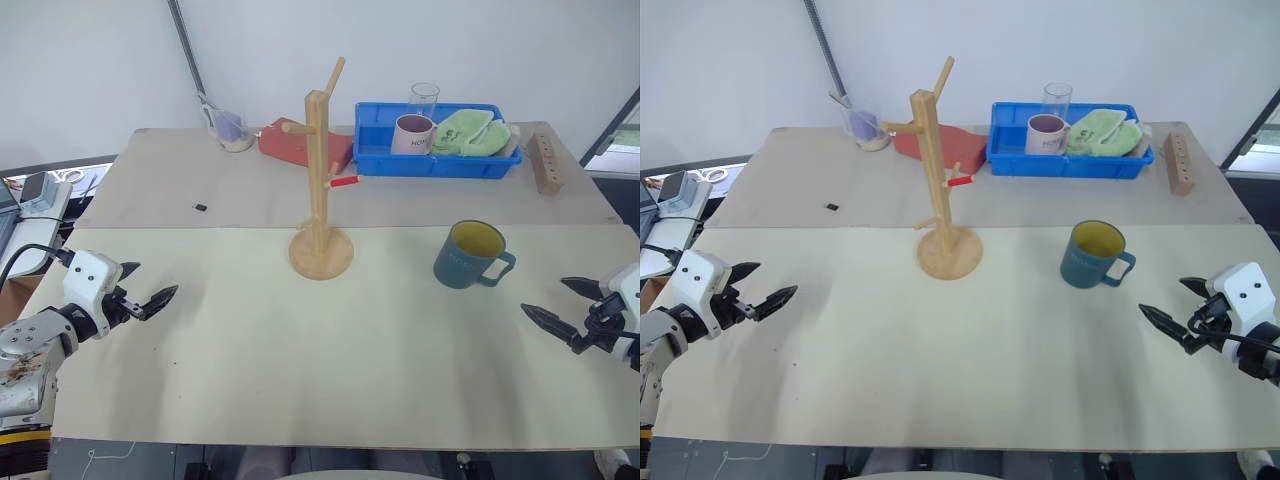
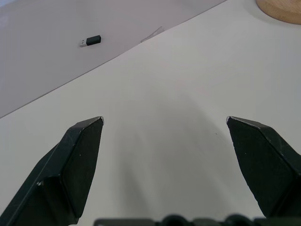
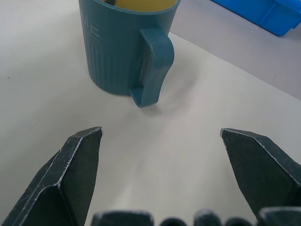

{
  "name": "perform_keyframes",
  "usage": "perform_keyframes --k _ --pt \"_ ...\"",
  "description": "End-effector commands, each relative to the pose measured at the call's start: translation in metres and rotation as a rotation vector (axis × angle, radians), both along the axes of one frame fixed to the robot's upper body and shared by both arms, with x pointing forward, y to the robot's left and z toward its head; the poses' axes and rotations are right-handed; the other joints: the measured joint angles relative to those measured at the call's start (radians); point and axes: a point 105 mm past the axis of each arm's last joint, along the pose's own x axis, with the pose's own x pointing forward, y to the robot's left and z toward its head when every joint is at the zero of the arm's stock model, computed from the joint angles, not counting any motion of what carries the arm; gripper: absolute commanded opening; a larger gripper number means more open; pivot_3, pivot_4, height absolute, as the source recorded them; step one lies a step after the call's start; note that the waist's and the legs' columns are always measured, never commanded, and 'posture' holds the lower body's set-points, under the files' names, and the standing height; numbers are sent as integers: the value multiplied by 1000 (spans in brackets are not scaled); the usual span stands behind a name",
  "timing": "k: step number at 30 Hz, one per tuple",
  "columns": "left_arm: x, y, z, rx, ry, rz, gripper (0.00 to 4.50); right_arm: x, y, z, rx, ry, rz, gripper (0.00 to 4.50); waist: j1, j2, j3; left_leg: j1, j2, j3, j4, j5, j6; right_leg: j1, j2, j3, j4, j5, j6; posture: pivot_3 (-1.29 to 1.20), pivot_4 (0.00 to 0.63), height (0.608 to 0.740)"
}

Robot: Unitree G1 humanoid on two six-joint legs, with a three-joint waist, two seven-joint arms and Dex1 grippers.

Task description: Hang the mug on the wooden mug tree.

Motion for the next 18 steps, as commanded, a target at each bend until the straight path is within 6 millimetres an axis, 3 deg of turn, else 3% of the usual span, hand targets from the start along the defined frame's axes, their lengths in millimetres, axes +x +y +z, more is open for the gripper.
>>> perform_keyframes --k 1,6,11,14,18 --pt "-3 -2 11 18 -38 -46 4500 2 3 11 -28 -47 20 4455 0 0 0 0 0 0 0 0 0 0 0 0 0 0 0 0 150 734" --pt "-14 -12 10 -72 19 -142 4500 0 5 10 -35 -48 15 4455 -1 0 0 1 1 2 0 0 0 0 0 1 0 0 0 0 150 734" --pt "-20 -18 10 -52 37 -210 4500 -1 5 11 -43 -64 8 4455 0 0 0 1 1 2 0 0 0 0 0 1 0 0 0 0 150 734" --pt "-20 -36 18 -75 48 -318 4500 -3 7 11 -44 -75 4 4455 2 0 0 0 1 2 0 0 0 0 0 1 0 0 0 0 150 734" --pt "-20 -85 40 -94 21 -542 4500 -7 11 13 -33 -103 -20 4455 8 0 0 -1 1 4 0 0 0 0 -1 1 0 0 0 0 150 734"
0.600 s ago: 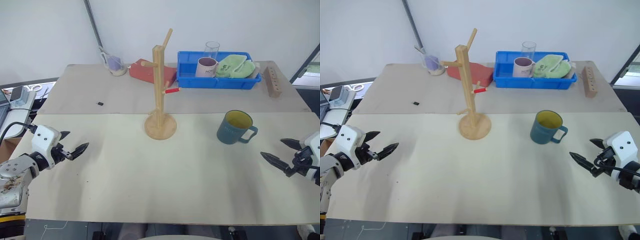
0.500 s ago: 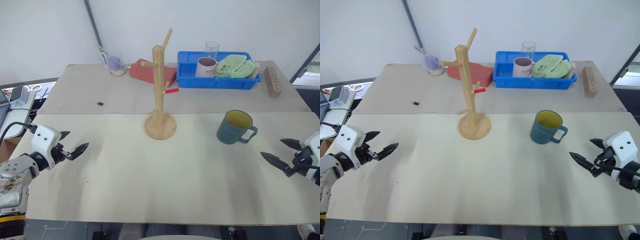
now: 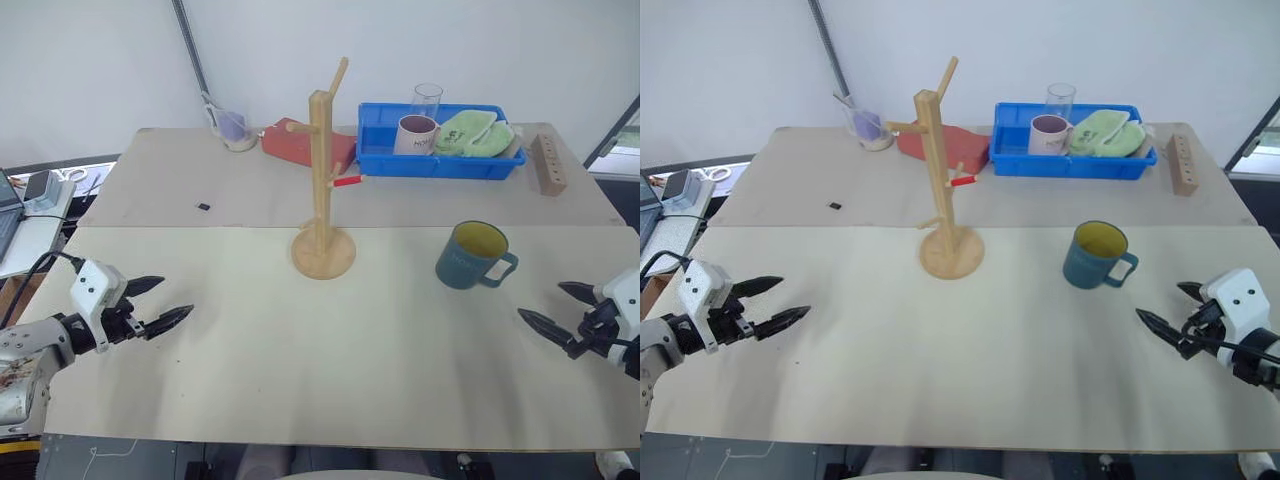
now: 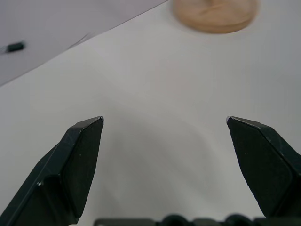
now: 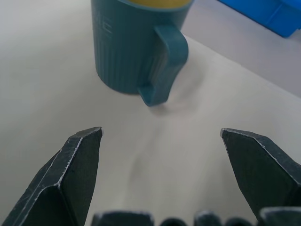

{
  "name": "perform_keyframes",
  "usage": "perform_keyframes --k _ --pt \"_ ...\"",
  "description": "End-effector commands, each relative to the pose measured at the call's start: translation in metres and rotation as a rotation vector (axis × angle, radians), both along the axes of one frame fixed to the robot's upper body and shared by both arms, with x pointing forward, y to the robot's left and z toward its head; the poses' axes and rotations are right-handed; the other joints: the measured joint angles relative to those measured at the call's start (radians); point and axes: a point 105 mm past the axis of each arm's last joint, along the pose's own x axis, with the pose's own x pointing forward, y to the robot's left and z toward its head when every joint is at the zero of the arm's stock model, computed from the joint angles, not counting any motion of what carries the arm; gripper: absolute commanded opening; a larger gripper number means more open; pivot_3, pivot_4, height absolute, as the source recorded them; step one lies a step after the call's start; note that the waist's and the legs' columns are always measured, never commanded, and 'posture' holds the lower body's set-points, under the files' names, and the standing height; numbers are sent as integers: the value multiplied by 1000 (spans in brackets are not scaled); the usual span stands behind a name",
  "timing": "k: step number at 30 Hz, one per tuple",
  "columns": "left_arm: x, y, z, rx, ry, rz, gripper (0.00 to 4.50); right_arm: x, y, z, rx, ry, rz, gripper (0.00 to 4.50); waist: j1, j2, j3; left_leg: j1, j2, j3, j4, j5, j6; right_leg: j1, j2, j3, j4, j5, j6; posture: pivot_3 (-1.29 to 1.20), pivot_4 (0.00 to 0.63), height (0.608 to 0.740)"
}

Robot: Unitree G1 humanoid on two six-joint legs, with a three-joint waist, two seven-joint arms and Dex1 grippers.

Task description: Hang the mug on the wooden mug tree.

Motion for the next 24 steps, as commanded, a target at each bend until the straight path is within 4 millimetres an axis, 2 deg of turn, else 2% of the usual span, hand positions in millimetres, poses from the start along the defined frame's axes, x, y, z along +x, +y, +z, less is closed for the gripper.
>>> perform_keyframes --k 1,4,6,9,13,17,19,20,24 --pt "-1 -49 35 -36 -67 -232 4500 -1 6 19 -9 -98 -20 4455 2 0 0 -1 0 1 0 0 0 0 0 0 0 0 0 0 150 734" --pt "-8 -92 53 -68 -78 -428 4500 -7 19 17 47 -128 -49 4455 4 0 0 -1 0 1 0 0 0 0 1 0 0 0 1 0 150 734" --pt "-13 -109 59 -72 -72 -523 4500 -10 25 17 62 -153 -77 4455 0 1 -1 -1 1 1 0 0 0 1 1 1 1 1 2 0 150 734" --pt "-19 -138 67 -88 -71 -683 4500 -7 31 12 133 -221 -214 4455 -8 1 -2 1 1 1 2 0 1 2 3 1 2 2 3 0 150 734" --pt "-18 -161 74 -125 -89 -793 4500 4 37 -1 194 -250 -338 4455 -15 1 -2 1 1 1 2 1 1 1 4 3 2 2 3 0 150 734" --pt "-21 -181 76 -157 -91 -895 4500 20 32 -12 211 -269 -445 4455 -13 2 -2 1 1 1 4 1 2 1 6 4 2 2 3 0 150 734" --pt "-23 -188 74 -164 -91 -932 4500 26 26 -15 212 -289 -492 4455 -11 2 -2 1 1 1 4 1 2 1 6 5 2 2 3 0 150 734" --pt "-24 -191 73 -165 -91 -948 4500 28 24 -17 228 -290 -514 4455 -10 2 -2 1 1 1 3 5 8 2 6 5 2 3 4 0 150 734" --pt "-25 -198 72 -169 -99 -977 4500 34 21 -21 247 -286 -524 4455 -8 3 -3 1 2 1 3 7 11 3 8 7 3 3 4 0 150 734"
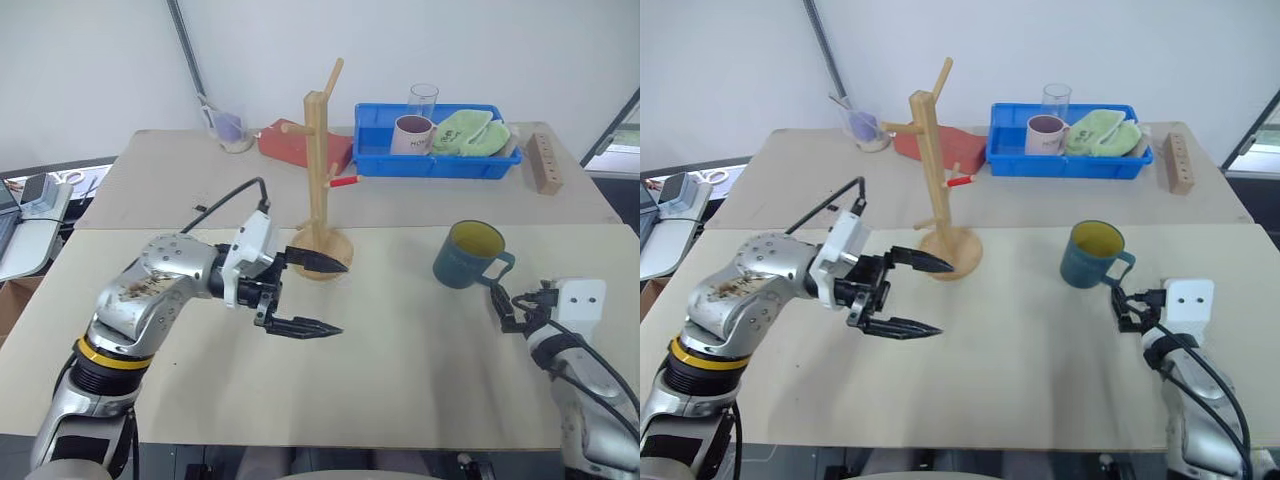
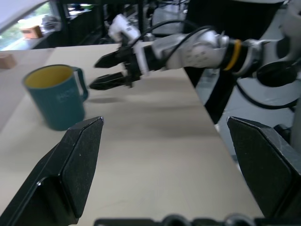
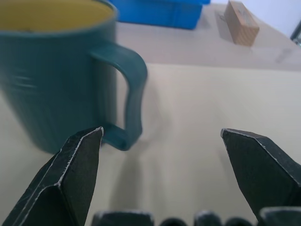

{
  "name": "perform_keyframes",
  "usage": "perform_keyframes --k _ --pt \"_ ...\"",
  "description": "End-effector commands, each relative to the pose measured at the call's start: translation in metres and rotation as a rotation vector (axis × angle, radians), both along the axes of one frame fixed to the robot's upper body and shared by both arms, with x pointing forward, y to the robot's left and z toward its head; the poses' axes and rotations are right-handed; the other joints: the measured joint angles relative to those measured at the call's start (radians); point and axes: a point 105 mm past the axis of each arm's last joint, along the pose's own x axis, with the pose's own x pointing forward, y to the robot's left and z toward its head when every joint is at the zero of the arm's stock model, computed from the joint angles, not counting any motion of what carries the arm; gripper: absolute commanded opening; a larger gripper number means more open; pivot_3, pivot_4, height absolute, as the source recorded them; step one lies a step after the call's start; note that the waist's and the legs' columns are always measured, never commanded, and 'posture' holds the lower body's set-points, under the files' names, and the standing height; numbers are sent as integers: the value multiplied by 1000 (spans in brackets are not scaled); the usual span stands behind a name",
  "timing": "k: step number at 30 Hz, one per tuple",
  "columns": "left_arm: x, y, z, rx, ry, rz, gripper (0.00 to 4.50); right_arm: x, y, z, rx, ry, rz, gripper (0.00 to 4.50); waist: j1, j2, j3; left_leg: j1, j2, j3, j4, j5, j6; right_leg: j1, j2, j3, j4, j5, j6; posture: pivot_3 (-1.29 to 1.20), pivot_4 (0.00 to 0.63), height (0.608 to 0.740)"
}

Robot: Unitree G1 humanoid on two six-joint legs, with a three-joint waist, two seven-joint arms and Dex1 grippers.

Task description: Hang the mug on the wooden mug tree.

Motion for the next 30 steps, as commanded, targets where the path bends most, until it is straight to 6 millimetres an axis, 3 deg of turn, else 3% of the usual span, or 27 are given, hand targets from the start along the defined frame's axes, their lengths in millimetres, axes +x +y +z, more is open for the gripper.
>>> perform_keyframes --k 1,16,17,25,28,30 --pt "1 -3 8 -14 -56 -19 4500 5 -5 11 -8 -58 -14 4455 0 0 0 0 1 0 0 0 0 1 2 2 0 0 0 0 150 734" --pt "5 -4 6 2 -75 4 4500 31 4 5 66 -40 0 4455 -6 1 -1 5 7 0 0 0 1 7 22 25 -2 0 -1 0 150 734" --pt "5 -4 6 4 -77 5 4500 32 6 4 73 -38 5 3922 -6 1 -1 5 7 0 1 0 1 7 23 26 -2 0 -1 0 150 734" --pt "8 -2 5 12 -81 24 4500 39 11 -8 141 3 20 1272 -8 1 -1 5 8 0 0 0 1 7 23 26 -2 0 -1 0 150 734" --pt "11 1 6 11 -78 49 4500 41 16 -2 134 -12 42 218 -9 1 -1 5 8 0 0 0 1 7 24 26 -2 0 -1 0 150 734" --pt "13 5 7 9 -73 71 4500 42 20 7 107 -33 66 31 -9 1 -1 5 8 0 0 0 1 7 24 26 -2 0 -1 0 150 734"
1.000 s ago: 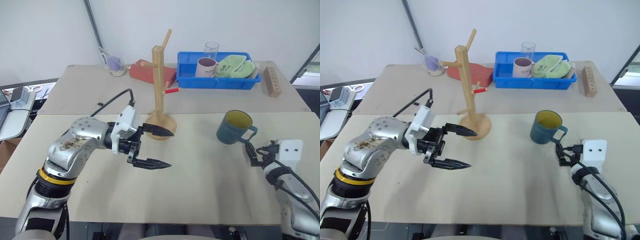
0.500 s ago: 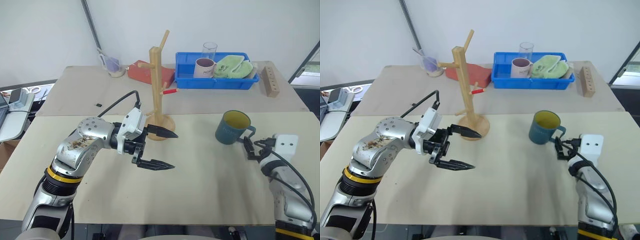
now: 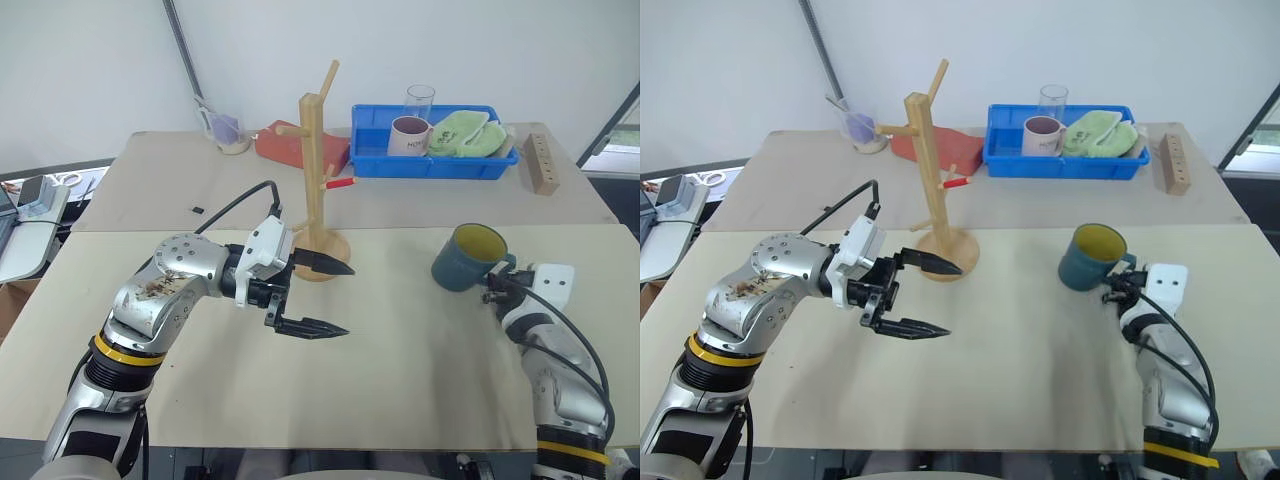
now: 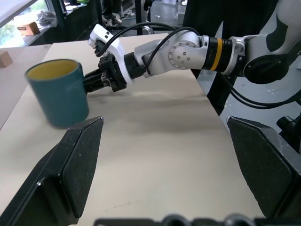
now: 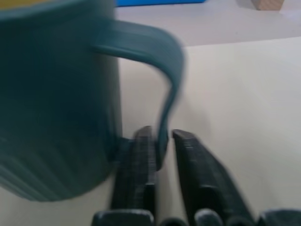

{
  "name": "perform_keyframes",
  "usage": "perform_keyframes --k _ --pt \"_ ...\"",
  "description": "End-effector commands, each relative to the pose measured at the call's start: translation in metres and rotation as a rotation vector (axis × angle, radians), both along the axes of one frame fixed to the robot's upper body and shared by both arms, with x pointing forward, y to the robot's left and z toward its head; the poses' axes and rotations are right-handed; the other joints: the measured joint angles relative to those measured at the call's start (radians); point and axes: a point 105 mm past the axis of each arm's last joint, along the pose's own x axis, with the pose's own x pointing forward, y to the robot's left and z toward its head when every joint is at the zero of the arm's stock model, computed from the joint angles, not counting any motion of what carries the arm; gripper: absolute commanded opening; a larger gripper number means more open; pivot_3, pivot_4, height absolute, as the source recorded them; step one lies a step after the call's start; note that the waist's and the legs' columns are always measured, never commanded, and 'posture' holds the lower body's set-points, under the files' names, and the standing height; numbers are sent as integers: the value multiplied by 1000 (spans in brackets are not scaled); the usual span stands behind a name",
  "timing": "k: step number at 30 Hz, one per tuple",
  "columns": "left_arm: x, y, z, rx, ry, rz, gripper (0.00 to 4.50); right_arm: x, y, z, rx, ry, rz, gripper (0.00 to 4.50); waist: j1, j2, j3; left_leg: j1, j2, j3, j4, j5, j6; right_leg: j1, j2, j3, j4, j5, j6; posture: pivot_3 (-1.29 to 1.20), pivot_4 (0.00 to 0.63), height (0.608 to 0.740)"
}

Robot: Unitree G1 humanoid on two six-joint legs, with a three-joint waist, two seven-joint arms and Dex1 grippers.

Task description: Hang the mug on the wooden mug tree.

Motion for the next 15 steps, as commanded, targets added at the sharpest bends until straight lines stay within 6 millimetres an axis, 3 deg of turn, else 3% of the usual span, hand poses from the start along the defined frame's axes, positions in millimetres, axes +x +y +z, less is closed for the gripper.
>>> perform_keyframes --k 1,3,7,10,15 --pt "4 9 9 -14 -33 47 4500 5 11 33 -64 -93 70 31 -3 0 0 0 0 0 0 0 0 0 0 0 0 0 0 0 150 734" --pt "7 17 11 -23 -20 96 4500 6 20 52 -151 -127 145 31 -8 1 0 0 0 0 0 0 0 -1 0 0 0 0 0 0 150 734" --pt "7 41 13 -66 12 227 4500 10 45 96 -508 -165 347 31 -21 2 0 -1 1 0 0 0 0 -1 1 1 1 0 0 0 150 734" --pt "4 68 16 -102 36 336 4500 17 77 135 -796 -226 556 31 -30 2 2 2 1 1 -1 0 0 -2 0 2 0 0 0 0 150 734" --pt "19 101 27 -179 -5 548 4500 29 123 162 -1037 -247 850 31 -19 -1 3 4 3 1 -2 -4 -4 -6 0 0 1 -1 -1 0 150 734"
